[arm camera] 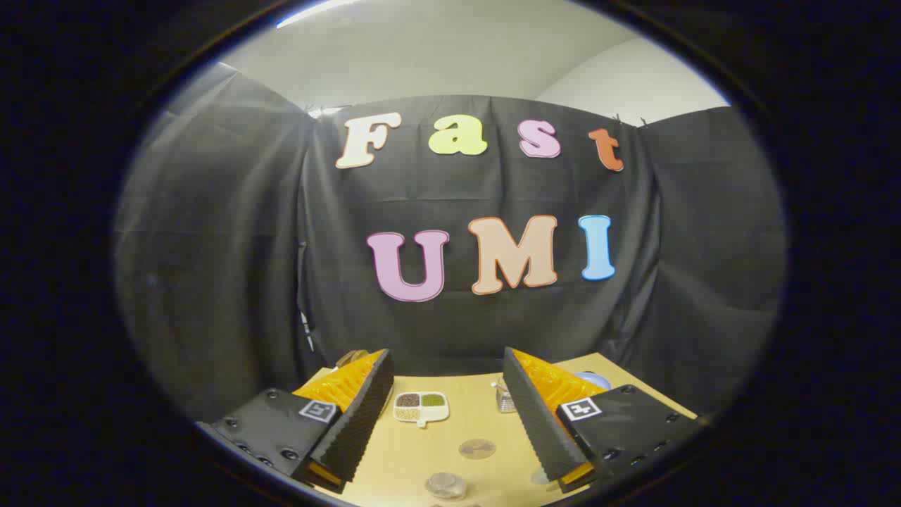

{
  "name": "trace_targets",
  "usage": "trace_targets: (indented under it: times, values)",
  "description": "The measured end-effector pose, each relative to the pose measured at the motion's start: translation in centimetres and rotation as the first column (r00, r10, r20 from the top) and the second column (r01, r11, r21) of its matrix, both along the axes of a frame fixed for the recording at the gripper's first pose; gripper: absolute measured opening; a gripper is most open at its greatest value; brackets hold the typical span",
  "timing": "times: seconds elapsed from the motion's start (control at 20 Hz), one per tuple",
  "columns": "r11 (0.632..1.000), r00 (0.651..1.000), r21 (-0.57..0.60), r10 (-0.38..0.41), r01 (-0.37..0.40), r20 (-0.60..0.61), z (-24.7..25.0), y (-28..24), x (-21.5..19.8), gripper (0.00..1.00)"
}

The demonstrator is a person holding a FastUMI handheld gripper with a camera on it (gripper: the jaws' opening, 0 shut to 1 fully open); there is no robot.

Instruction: Take the bottle from table, then pour the juice into the cup, finally place the bottle on the coaster

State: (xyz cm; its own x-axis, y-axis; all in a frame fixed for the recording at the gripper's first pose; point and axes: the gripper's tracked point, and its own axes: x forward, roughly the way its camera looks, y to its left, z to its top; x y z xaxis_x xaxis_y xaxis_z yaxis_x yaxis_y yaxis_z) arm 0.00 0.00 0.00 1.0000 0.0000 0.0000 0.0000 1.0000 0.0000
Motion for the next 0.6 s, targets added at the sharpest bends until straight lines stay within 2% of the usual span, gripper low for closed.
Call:
trace_targets:
  times: [0.3, 0.6]
  values:
    - [1.000, 1.000, 0.000, -0.002, 0.002, -0.020, -0.9, -1.7, -2.9, 0.98]
    - [1.000, 0.999, 0.012, 0.010, -0.009, -0.041, -2.8, -0.9, -5.5, 0.99]
